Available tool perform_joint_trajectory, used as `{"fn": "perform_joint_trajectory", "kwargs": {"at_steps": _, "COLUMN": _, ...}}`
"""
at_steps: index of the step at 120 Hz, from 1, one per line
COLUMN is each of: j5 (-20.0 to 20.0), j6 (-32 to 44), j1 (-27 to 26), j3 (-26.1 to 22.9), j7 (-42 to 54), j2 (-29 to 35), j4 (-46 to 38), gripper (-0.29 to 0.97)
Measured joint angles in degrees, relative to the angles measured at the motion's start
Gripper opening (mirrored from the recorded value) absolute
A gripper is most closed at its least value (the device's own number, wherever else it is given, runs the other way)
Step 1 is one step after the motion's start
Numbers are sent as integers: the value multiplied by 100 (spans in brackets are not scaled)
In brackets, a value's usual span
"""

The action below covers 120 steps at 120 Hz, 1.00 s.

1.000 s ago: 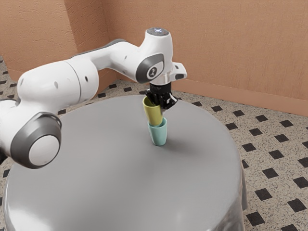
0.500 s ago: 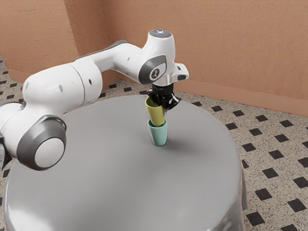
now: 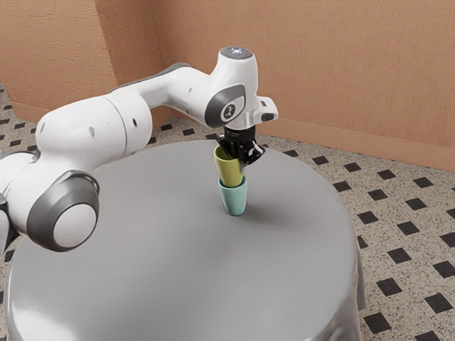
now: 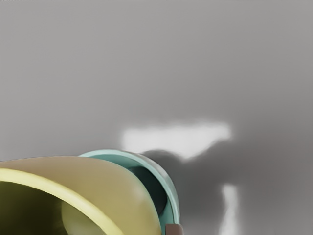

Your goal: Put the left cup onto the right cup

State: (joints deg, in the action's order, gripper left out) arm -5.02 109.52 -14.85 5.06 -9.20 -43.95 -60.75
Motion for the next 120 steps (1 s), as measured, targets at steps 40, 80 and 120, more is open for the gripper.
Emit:
{"fn": "perform_joint_trajectory", "kwargs": {"at_steps": 40, "j5": 17, "j6": 36, "j1": 0, "j3": -8, "j7": -6, "j2": -3, "j4": 0, "gripper": -10}}
{"fn": "perform_joint_trajectory", "kwargs": {"at_steps": 80, "j5": 60, "j6": -7, "j1": 24, "j3": 1, "j7": -6, "j2": -3, "j4": 0, "gripper": 37}}
{"fn": "perform_joint_trajectory", "kwargs": {"at_steps": 120, "j5": 64, "j6": -36, "j1": 26, "j3": -5, "j7": -1, "j2": 1, "j4": 0, "gripper": 60}}
